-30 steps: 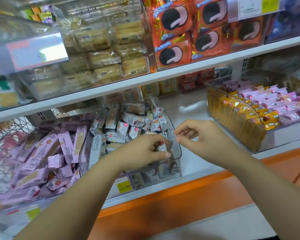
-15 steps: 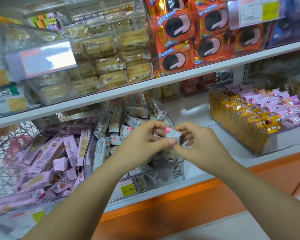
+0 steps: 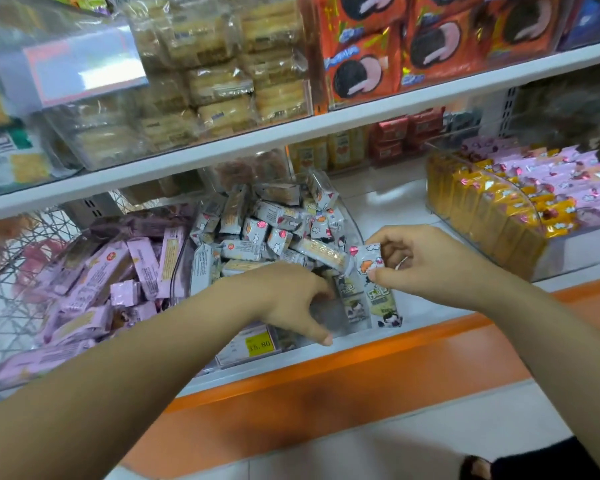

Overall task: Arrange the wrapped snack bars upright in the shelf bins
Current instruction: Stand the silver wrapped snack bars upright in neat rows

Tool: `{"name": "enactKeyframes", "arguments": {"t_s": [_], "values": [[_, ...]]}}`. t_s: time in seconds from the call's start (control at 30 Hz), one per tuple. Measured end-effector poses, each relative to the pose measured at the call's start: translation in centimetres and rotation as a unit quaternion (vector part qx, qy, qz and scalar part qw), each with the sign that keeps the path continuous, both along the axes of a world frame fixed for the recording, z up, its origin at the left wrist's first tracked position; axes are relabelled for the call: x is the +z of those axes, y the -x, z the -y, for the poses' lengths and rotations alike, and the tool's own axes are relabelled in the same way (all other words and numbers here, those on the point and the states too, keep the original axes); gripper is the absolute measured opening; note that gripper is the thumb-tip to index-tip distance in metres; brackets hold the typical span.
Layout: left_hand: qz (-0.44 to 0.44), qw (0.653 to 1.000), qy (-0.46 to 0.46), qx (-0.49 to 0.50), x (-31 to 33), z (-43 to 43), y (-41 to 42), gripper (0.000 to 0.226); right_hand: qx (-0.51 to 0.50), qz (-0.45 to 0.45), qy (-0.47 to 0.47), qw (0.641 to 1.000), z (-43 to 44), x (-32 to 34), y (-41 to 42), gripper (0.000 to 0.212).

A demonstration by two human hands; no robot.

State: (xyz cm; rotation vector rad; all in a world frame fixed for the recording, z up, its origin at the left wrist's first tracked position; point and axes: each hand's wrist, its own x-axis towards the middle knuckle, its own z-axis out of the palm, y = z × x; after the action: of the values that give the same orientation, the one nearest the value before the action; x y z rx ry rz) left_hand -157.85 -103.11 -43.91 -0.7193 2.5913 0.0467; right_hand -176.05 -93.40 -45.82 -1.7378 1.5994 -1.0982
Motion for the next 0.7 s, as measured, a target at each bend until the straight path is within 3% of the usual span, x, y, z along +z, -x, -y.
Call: {"name": "enactKeyframes", "arguments": {"t_s": [0.07,0.23,0.47,0.57,0.7], "values": [[0.038,0.998,0.035,-0.025,-0.2,-0.1,0.5,0.046,0.007,-0.003,0.001,1.000,0.1,-0.3,0.0,0.014],[0.115,0.990,0.074,-0.037,-1.3,0.4,1.0,0.061,0.006,-0.013,-0.006,1.000,0.2,-0.5,0.2,0.016],[0.039,0.996,0.058,-0.049,-1.1,1.0,0.2,0.041,0.005,-0.033,-0.002,0.999,0.1,-0.3,0.2,0.015],[0.012,0.998,0.052,-0.046,-0.5,1.3,-0.3,0.055,0.003,-0.039,0.001,0.999,0.0,-0.2,0.1,0.016],[-0.047,0.998,0.016,-0.031,0.9,1.5,-1.0,0.040,0.002,-0.032,-0.001,0.999,0.0,-0.3,0.0,0.016]]}}
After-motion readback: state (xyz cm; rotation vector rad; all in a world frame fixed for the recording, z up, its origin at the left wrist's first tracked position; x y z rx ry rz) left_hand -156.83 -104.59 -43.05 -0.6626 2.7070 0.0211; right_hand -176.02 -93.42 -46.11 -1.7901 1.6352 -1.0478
